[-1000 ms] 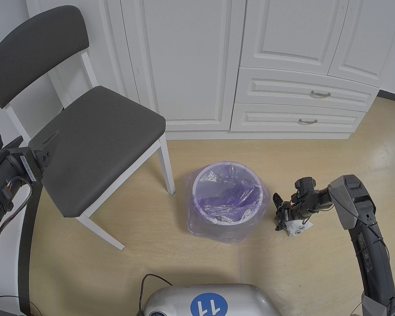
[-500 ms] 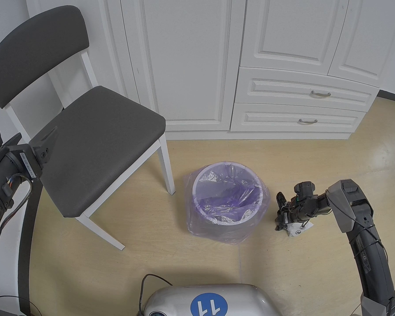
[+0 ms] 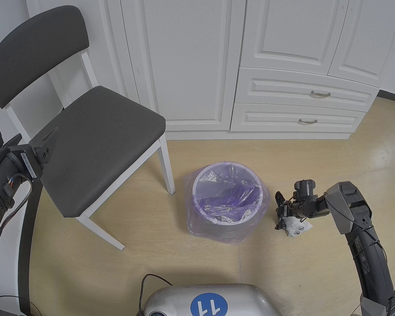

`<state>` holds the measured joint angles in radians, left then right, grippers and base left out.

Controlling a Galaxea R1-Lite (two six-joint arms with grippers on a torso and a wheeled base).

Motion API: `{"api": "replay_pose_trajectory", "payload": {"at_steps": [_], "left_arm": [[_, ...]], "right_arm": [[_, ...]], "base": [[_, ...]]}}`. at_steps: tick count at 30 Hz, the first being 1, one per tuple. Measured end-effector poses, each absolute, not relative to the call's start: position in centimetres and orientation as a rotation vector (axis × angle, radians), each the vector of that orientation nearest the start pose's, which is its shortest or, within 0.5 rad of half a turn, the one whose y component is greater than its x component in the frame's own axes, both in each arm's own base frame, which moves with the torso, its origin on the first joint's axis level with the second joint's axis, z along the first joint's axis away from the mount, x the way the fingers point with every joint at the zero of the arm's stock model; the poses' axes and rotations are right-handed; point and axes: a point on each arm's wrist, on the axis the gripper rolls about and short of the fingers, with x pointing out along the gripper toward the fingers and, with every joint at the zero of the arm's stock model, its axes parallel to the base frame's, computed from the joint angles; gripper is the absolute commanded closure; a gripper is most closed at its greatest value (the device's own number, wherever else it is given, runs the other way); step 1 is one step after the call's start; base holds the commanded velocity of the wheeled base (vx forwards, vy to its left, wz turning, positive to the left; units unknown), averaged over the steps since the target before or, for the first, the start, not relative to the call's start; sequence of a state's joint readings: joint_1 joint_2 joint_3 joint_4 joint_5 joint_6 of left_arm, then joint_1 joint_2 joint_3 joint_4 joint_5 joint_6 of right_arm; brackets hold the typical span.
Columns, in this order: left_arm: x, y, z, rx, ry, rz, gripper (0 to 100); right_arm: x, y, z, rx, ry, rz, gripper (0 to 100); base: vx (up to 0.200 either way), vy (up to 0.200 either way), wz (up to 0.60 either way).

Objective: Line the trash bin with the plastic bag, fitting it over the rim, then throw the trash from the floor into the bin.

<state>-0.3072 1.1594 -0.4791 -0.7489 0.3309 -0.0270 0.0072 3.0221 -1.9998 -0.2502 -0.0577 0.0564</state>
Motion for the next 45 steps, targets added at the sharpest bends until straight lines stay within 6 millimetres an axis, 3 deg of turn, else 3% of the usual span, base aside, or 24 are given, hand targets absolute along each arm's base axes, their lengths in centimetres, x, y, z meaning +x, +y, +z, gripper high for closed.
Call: {"api": "replay_pose_trajectory", "payload": {"at_steps": [11,12,37,45], "left_arm": [[16.1,-4.3,22.9,-0.046,-0.058,0.023,0],[16.1,-4.3,22.9,-0.045,-0.056,0.023,0],[16.3,-4.4,22.5,-0.039,-0.038,0.024,0],[16.5,-4.5,22.2,-0.037,-0.032,0.022,0]], "right_arm": [[52.6,0.5,-14.7,0.036,0.779,-0.03,0],[52.6,0.6,-14.7,0.039,0.779,-0.021,100],[52.7,0.4,-14.7,0.011,0.771,-0.026,100],[53.8,-0.1,-13.1,0.124,0.58,-0.132,100]], "base": [[0.0,0.0,0.0],[0.0,0.0,0.0],[0.0,0.0,0.0],[0.0,0.0,0.0]]}}
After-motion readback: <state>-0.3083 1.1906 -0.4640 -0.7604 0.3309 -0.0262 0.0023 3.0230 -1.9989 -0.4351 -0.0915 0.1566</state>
